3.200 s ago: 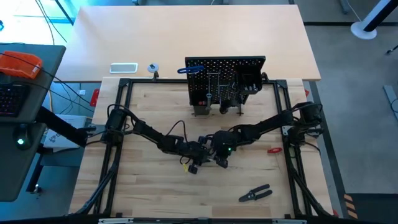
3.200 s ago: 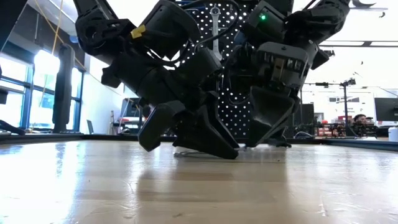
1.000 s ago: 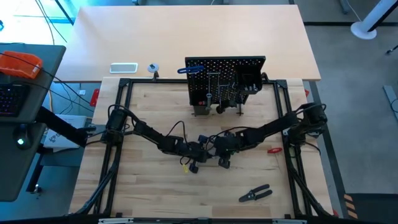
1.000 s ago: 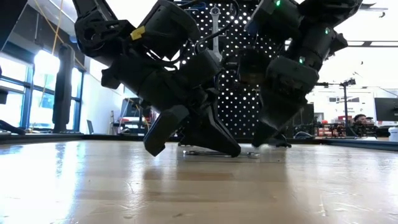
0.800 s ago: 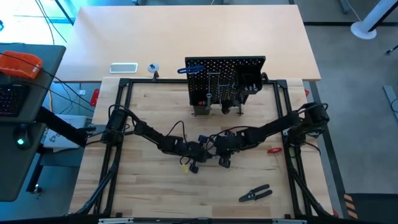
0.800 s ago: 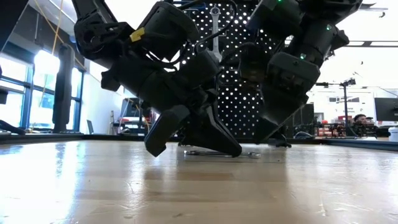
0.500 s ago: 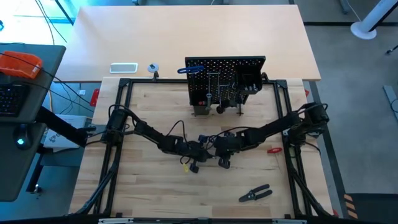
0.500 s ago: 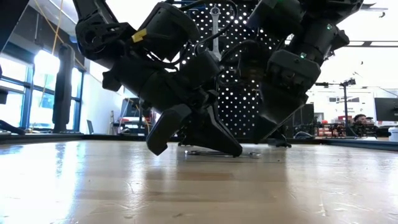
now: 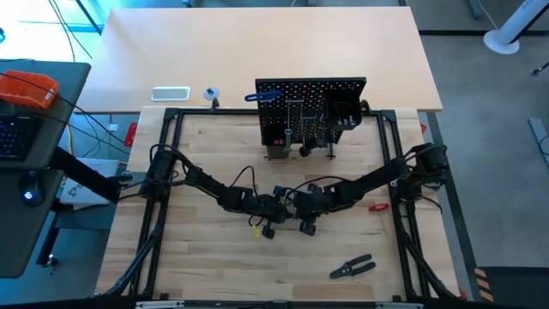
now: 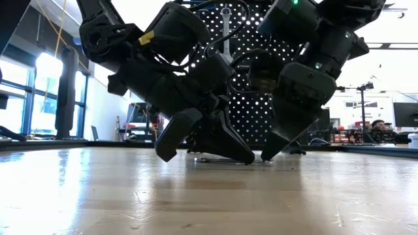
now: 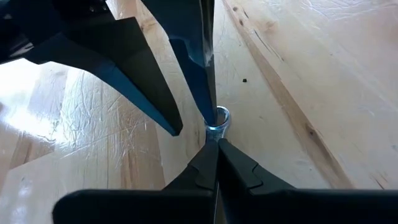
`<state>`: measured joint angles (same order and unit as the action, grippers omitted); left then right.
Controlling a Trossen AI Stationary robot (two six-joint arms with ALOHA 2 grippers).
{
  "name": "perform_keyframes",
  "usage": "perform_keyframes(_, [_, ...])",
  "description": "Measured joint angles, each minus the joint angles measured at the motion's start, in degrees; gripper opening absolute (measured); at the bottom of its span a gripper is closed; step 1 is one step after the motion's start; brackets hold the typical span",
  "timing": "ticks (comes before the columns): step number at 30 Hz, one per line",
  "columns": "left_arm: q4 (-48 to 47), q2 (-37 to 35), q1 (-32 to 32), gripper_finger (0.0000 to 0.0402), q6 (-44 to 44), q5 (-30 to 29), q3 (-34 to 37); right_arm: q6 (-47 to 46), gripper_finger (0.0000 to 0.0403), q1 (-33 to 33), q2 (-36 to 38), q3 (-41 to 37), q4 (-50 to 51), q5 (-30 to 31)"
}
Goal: Hang tools onto peg board
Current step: Hang the wrench on the pegboard
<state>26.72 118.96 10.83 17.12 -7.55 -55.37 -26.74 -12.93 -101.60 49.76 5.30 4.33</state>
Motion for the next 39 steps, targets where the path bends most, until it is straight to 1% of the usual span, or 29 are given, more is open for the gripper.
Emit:
perform_keyframes(7, [0.02,0.0,0.0,0.0,-0.02,-0.05,0.0,0.06,0.0098,-0.14,-1.31,0.15,0.31,0.22])
perform_keyframes(10, [-0.01,0.0,-0.01,0.0,-0.04,-0.19,0.0,0.0,0.0092,-0.69,-2.22,0.28,0.76,1.55])
perform_keyframes(13, [0.03,0.0,-0.01,0.0,-0.11,-0.24,0.0,0.04,0.0068,-1.18,-2.45,0.33,1.18,2.67])
perform_keyframes(16, [0.3,0.0,-0.11,0.0,-0.58,-0.43,0.0,1.72,0.002,-1.76,-2.47,0.33,1.62,2.8])
perform_keyframes(17, [0.47,0.0,-0.17,0.0,-0.98,-0.48,0.0,2.5,0.0011,-2.05,-2.48,0.33,1.82,3.16])
perform_keyframes(20, [1.45,0.1,-0.61,0.0,-2.39,-0.44,0.02,2.52,0.001,-2.65,-2.49,0.35,3.56,6.03])
perform_keyframes(23, [1.46,0.13,-0.7,0.0005,-2.54,-0.52,0.02,2.12,0.0003,-2.89,-2.49,0.42,5.99,7.2])
perform_keyframes(27, [1.54,0.13,0.12,0.0034,-1.25,-2.65,0.02,1.97,0.0002,-2.88,-2.49,0.37,6.69,7.57])
perform_keyframes(30, [1.67,-0.07,1.06,0.0069,1.65,-6.29,0.06,2.16,0.0001,-2.82,-2.49,0.35,6.69,6.25])
perform_keyframes(32, [1.7,-0.26,1.38,0.0096,3.3,-7.56,0.11,2.19,0.0001,-2.8,-2.49,0.31,6.64,5.39])
perform_keyframes(36, [1.54,-0.33,1.17,0.0148,4.18,-8.6,0.07,2.16,0.0,-2.72,-2.03,0.15,6.67,4.03])
perform_keyframes(39, [1.46,-0.42,0.42,0.0178,3.19,-8.55,0.2,2.14,0.0,-2.46,-1.37,-0.03,6.62,2.6])
